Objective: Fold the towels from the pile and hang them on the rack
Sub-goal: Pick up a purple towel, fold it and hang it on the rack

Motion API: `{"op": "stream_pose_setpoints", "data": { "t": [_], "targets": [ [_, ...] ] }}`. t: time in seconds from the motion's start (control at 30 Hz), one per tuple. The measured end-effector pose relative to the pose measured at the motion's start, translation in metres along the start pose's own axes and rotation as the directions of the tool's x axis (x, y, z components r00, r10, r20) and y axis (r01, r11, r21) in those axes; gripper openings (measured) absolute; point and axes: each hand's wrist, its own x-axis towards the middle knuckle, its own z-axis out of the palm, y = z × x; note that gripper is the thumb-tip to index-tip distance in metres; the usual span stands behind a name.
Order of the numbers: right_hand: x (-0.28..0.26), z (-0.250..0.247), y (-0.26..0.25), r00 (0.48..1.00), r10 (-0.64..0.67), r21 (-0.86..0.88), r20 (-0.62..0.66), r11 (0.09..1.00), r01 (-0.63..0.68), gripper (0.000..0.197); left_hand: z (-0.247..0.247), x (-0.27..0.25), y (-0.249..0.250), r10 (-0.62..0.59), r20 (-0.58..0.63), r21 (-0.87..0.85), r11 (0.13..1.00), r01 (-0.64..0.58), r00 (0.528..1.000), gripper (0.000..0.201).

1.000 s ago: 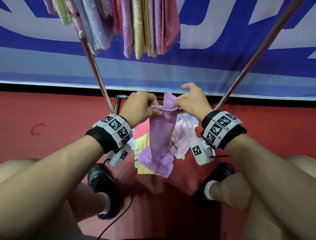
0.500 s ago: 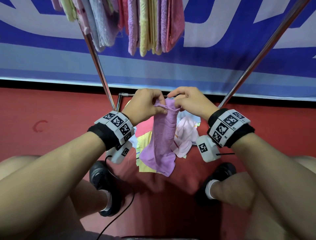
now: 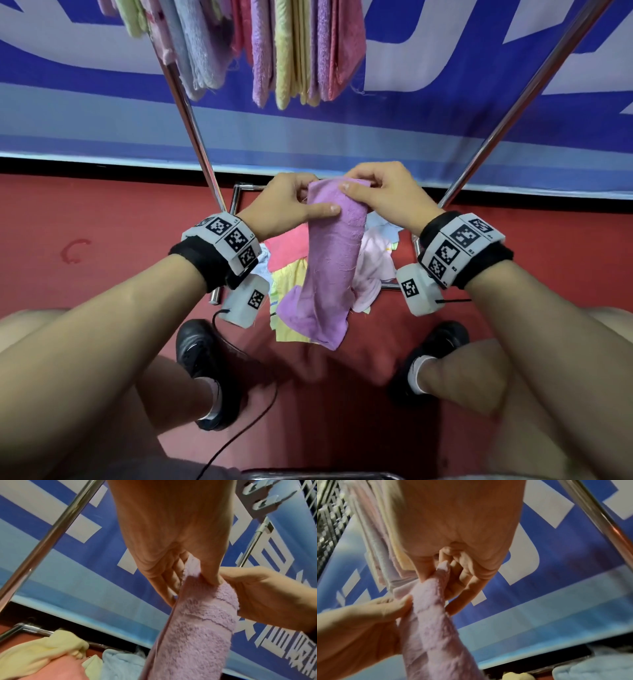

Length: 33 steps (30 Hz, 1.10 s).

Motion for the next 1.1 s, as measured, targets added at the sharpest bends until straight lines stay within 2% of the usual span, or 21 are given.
{"op": "stream_pose_setpoints", "data": {
  "t": [0.07,0.1,0.17,0.2,0.23,0.3,0.4,0.5,0.57,0.63,0.67,0.73,0.83,0.9,1.0,1.1],
  "targets": [
    [0.0,-0.002,-0.005,0.997,0.016,0.175,-0.075,0.985,-0.002,0.006,-0.001,0.0,0.006,-0.024,-0.033,-0.183,0.983,0.017,0.999,0.035],
    [-0.001,-0.001,-0.007,0.994,0.056,0.297,-0.09,0.954,-0.027,0.011,-0.003,0.001,0.011,-0.024,-0.059,-0.277,0.961,0.006,0.998,0.034],
    [-0.002,0.003,-0.009,0.989,0.143,0.51,0.026,0.85,-0.136,0.04,-0.008,0.002,0.024,-0.004,-0.099,-0.418,0.907,-0.038,0.995,0.03],
    [-0.003,0.006,-0.01,0.978,0.176,0.543,0.116,0.813,-0.21,0.053,-0.011,0.001,0.028,-0.001,-0.115,-0.445,0.894,-0.051,0.993,0.028],
    [-0.005,0.01,-0.011,0.962,0.201,0.548,0.182,0.792,-0.269,0.059,-0.013,0.002,0.03,-0.008,-0.133,-0.45,0.891,-0.053,0.991,0.027],
    [-0.008,0.015,-0.013,0.95,0.215,0.529,0.225,0.792,-0.304,0.047,-0.016,0.004,0.028,-0.044,-0.171,-0.461,0.887,-0.04,0.984,0.023],
    [-0.007,0.018,-0.021,0.971,0.201,0.457,0.128,0.857,-0.238,0.013,-0.015,0.005,0.02,-0.125,-0.191,-0.542,0.84,0.002,0.974,0.023],
    [-0.006,0.019,-0.023,0.975,0.224,0.492,-0.012,0.85,-0.189,0.006,-0.003,0.001,0.018,-0.181,-0.145,-0.581,0.811,0.065,0.973,0.039],
    [-0.003,0.018,-0.023,0.968,0.234,0.548,-0.086,0.823,-0.15,0.009,0.006,-0.001,0.008,-0.207,-0.139,-0.486,0.867,0.115,0.968,0.046],
    [0.0,0.013,-0.019,0.956,0.247,0.587,-0.155,0.802,-0.112,0.013,0.014,-0.003,-0.004,-0.192,-0.146,-0.253,0.956,0.151,0.971,0.049],
    [0.002,0.011,-0.017,0.95,0.253,0.597,-0.181,0.796,-0.098,0.014,0.015,-0.003,-0.008,-0.187,-0.15,-0.153,0.974,0.164,0.971,0.048],
    [0.003,0.009,-0.016,0.945,0.259,0.592,-0.202,0.8,-0.092,0.015,0.014,-0.003,-0.01,-0.188,-0.191,-0.111,0.979,0.17,0.963,0.038],
    [0.003,0.011,-0.017,0.947,0.257,0.597,-0.194,0.797,-0.094,0.017,0.01,-0.001,-0.009,-0.201,-0.267,-0.178,0.971,0.157,0.942,0.025],
    [0.003,0.013,-0.018,0.943,0.263,0.606,-0.202,0.79,-0.091,0.025,0.01,0.001,-0.008,-0.195,-0.27,-0.203,0.969,0.142,0.943,0.022],
    [0.003,0.011,-0.019,0.935,0.291,0.659,-0.202,0.747,-0.09,0.036,0.016,0.003,-0.005,-0.221,-0.193,-0.387,0.912,0.133,0.956,0.017],
    [0.004,0.008,-0.021,0.94,0.29,0.743,-0.181,0.667,-0.063,0.023,0.021,0.003,-0.002,-0.222,-0.046,-0.598,0.787,0.152,0.974,0.005]
  ]
}}
